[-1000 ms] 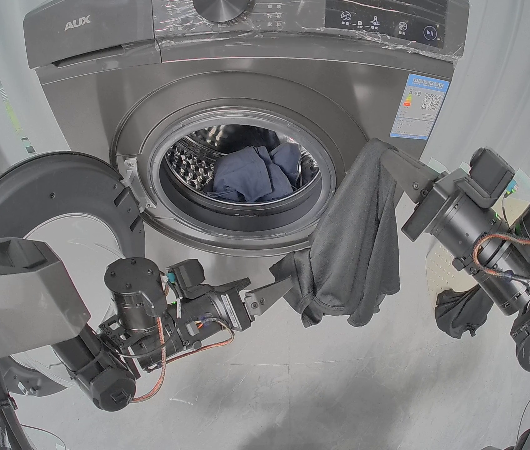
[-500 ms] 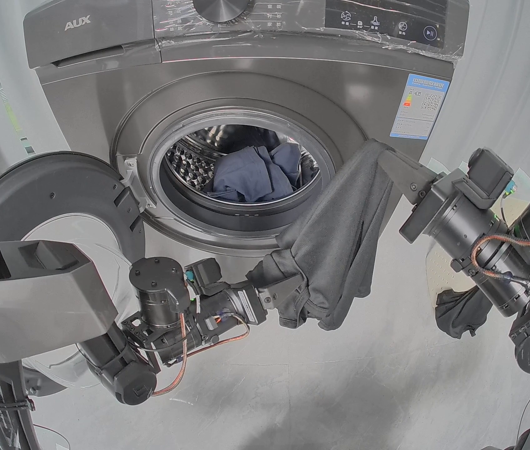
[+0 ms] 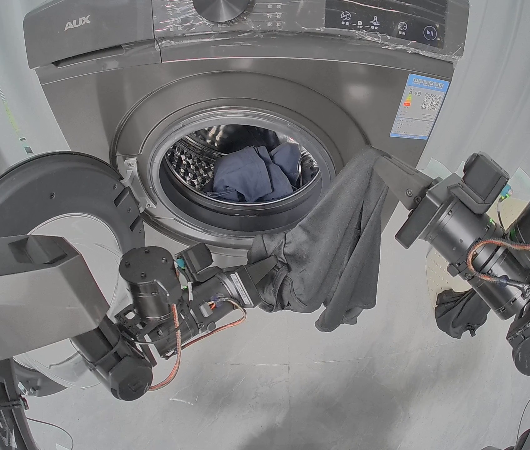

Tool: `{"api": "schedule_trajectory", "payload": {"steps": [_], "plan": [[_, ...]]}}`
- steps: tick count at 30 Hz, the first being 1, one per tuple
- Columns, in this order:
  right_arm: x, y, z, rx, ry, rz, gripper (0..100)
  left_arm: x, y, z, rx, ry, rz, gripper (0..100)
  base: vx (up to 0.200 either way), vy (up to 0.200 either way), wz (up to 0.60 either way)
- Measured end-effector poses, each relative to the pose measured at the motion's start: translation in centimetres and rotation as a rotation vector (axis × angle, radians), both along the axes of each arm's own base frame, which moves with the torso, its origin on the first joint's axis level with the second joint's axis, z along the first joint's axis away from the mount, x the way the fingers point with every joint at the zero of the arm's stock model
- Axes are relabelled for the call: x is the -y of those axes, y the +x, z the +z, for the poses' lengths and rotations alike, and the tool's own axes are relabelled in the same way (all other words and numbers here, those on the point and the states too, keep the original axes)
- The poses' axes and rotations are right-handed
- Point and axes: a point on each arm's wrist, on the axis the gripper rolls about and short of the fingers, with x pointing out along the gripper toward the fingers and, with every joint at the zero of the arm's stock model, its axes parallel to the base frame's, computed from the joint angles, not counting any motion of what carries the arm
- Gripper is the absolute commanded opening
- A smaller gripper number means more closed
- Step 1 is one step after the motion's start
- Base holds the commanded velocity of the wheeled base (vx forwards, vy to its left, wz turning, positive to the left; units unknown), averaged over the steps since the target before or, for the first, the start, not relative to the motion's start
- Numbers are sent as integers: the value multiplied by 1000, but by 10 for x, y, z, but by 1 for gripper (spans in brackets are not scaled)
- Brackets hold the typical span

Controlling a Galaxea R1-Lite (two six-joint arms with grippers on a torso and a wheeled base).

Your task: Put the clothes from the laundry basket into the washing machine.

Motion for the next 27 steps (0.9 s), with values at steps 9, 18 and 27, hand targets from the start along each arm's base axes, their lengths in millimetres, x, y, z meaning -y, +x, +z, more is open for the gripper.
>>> {"api": "schedule_trajectory", "payload": {"steps": [9, 18, 27], "plan": [[1, 2, -10, -33, -24, -6, 0, -30, -47, 38, 84, -9, -20, 0, 0, 0, 0], [0, 12, -43, -133, -78, -22, 0, -61, -87, 95, 268, -101, -79, 0, 0, 0, 0], [-4, 28, -69, -210, -133, -45, 100, -69, -94, 116, 344, -147, -61, 0, 0, 0, 0]]}}
